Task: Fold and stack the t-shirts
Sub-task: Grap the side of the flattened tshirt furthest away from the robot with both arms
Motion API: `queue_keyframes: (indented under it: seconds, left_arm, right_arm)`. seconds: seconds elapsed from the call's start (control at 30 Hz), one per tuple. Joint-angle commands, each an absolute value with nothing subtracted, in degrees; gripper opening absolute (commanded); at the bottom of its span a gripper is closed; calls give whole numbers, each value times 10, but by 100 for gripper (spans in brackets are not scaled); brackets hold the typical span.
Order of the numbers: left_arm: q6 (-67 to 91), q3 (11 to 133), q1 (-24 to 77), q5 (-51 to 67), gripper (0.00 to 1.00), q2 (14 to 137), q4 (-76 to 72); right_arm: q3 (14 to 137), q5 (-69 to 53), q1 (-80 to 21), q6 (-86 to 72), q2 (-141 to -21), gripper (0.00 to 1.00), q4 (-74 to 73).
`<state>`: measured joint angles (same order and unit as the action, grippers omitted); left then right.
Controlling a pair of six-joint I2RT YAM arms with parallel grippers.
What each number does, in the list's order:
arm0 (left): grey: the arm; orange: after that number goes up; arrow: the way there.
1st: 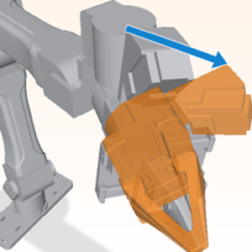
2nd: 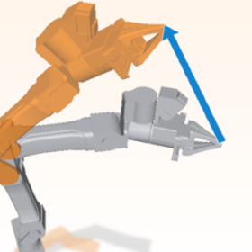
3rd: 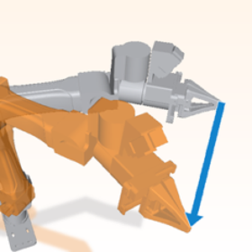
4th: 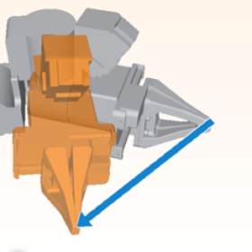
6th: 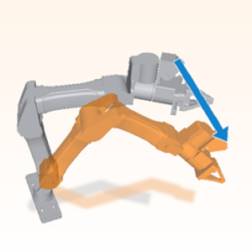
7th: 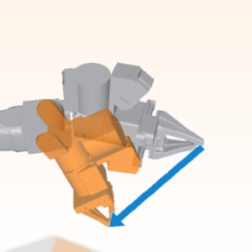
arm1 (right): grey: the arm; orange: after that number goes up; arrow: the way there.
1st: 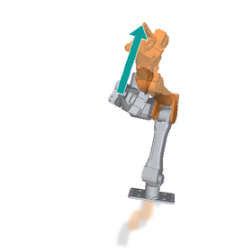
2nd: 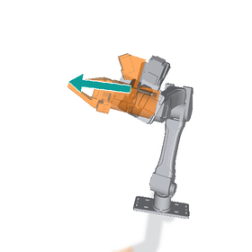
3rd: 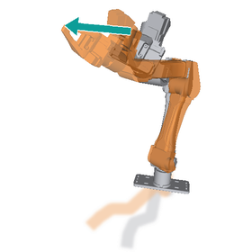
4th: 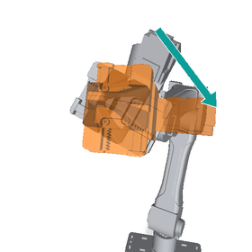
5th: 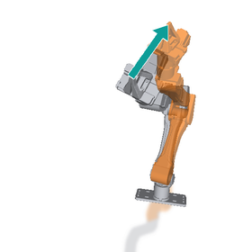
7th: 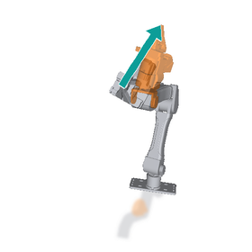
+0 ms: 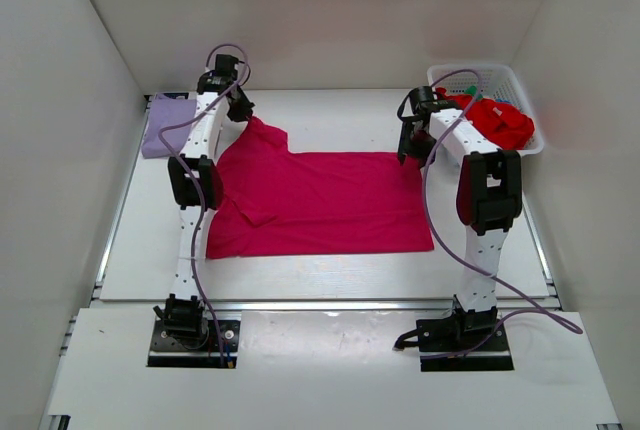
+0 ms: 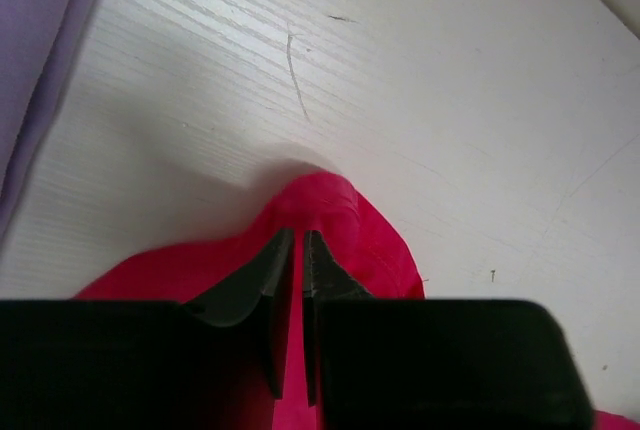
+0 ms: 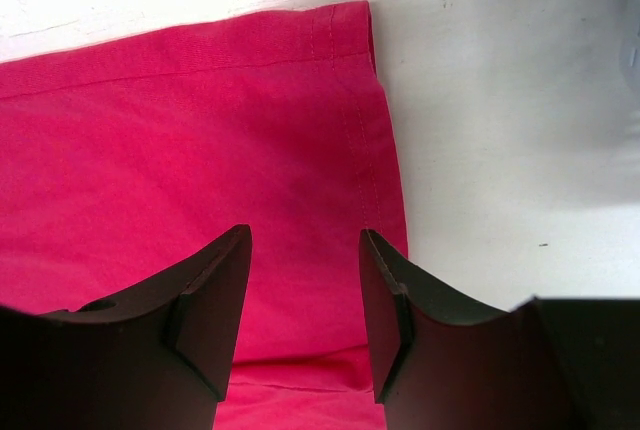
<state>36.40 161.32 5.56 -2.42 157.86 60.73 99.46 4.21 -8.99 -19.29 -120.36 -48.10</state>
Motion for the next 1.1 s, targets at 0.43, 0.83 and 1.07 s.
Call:
queue_keyframes:
  seconds: [0.43, 0.83, 1.07]
  left_arm:
    - [358, 1627, 58, -67, 16, 1562, 613]
    - [342, 1622, 76, -74, 25, 1587, 599]
    - [339, 1627, 75, -77, 25, 1600, 605]
  right_arm:
    - [1008, 48, -89, -192, -1198, 45, -479]
    - [1005, 47, -94, -193, -1203, 44, -475]
    - [1004, 45, -87, -197, -1202, 45, -472]
